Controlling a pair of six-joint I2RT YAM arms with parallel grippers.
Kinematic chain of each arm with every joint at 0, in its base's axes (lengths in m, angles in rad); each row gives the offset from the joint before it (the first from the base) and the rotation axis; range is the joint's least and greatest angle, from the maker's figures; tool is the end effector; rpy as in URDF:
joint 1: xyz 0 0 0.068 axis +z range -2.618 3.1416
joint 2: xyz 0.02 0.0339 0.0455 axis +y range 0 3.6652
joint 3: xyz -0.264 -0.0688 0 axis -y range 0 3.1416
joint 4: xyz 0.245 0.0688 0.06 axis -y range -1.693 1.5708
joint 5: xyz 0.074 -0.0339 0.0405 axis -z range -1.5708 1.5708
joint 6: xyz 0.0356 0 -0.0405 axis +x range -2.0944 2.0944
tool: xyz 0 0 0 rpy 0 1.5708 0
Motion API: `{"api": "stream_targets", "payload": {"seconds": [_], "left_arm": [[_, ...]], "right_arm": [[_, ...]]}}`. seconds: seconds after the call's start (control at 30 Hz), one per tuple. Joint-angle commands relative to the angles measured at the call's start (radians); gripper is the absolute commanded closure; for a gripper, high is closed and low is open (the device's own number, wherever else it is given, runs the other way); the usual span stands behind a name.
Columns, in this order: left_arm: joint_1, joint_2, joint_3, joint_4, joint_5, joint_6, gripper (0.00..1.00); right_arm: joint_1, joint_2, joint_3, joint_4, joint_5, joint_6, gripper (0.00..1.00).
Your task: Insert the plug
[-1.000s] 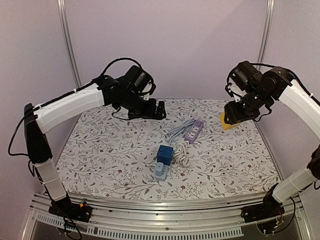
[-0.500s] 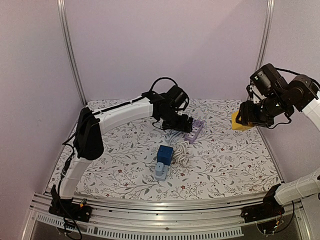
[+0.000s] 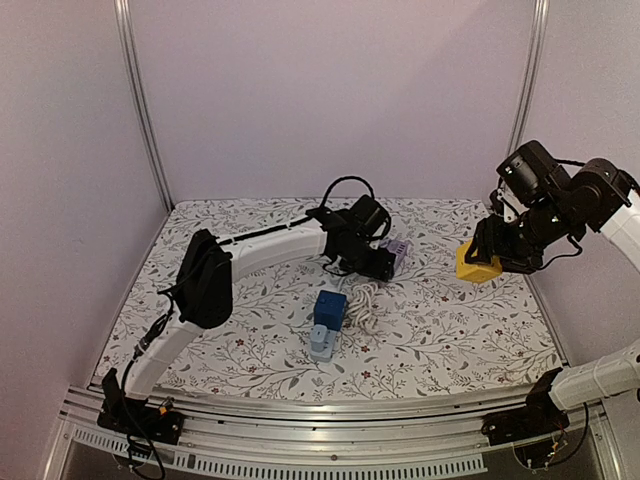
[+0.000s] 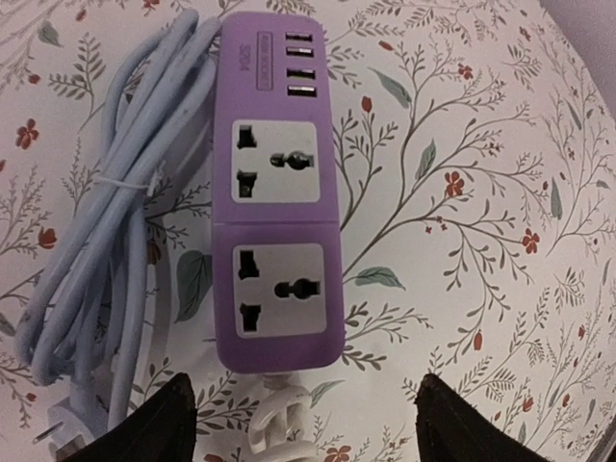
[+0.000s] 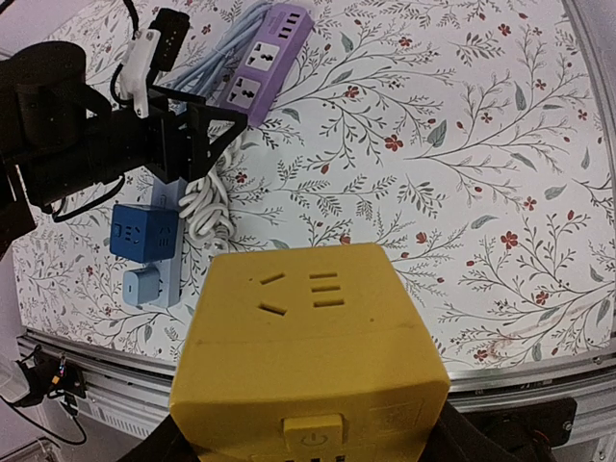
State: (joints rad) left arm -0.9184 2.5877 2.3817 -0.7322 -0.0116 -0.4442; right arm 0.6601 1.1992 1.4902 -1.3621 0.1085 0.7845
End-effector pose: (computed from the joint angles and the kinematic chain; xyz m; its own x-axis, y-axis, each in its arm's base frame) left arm 0.3412 -0.4459 0.1726 -0.7818 0.3155 -0.5379 0.5033 0.8285 -0.2456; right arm 0.1556 0.1159 0.3912 -0.8924 0.1963 -0.4063 0.0874 0.9585 0.2712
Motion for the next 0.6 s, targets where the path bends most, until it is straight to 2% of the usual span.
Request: {"api": "stream_targets", "payload": {"seconds": [0.0,0.1,0.43,0.57], "left_arm": [[-0.014,0.045,0.042,0.061,-0.033,0.044,0.23],[-0.016,0.070,0.053,0.085,-0.044,0.063,0.27],[-0.013,0.139,0.089,0.123,-0.076,0.110,0.30],[-0.013,0.162,0.104,0.133,-0.079,0.110,0.34]], "right_arm": [[-0.002,-0.033,-0.016,-0.120,-0.040,0.043,1.00],[-0.001,-0.038,-0.028,-0.119,-0.047,0.050,1.00],[-0.001,-0.047,-0.050,-0.108,-0.070,0.061,1.00],[-0.002,-0.058,-0.065,-0.100,-0.081,0.074,1.00]]}}
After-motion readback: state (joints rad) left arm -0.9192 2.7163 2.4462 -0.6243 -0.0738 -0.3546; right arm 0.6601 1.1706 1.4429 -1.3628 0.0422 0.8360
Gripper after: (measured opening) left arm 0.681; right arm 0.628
